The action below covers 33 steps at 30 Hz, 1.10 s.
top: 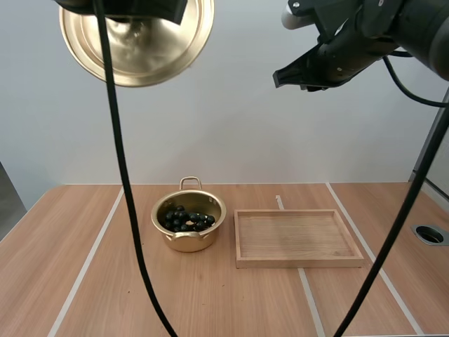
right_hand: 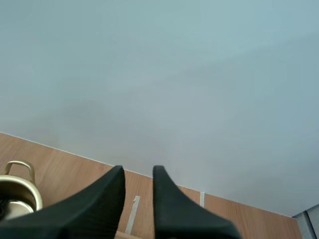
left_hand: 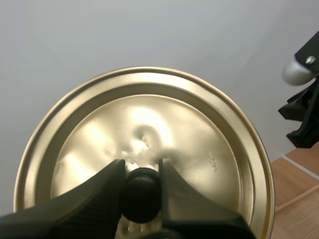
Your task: Open the pot, put the grape inside, and close it
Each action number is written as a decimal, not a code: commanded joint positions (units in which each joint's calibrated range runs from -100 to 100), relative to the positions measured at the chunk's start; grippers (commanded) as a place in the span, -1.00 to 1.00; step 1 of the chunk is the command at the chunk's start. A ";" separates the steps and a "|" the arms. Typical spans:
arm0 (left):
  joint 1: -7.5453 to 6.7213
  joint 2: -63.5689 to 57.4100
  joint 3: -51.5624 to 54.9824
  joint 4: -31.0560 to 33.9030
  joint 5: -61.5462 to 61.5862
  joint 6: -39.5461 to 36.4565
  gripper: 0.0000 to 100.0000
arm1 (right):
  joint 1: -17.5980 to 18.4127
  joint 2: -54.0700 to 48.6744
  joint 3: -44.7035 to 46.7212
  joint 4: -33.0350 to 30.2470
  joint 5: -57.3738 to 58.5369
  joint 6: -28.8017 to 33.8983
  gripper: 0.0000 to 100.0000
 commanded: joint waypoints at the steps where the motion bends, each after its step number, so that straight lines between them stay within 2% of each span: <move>1: 0.03 1.56 2.55 -1.29 -3.51 -0.65 -1.00 | -0.20 -2.81 -0.44 -0.03 0.27 0.58 -1.00; 15: 0.03 10.35 14.52 -2.74 -14.97 -0.65 -1.00 | -0.20 -6.86 -0.44 -0.03 7.94 0.58 -1.00; 24: 0.03 15.65 23.98 -3.00 -28.22 -0.65 -1.00 | -0.20 -7.49 -0.44 -0.03 8.10 0.58 -1.00; 33: 0.03 20.96 29.18 -3.47 -33.74 0.81 -1.00 | -0.20 -7.50 -0.44 -0.03 8.85 0.58 -1.00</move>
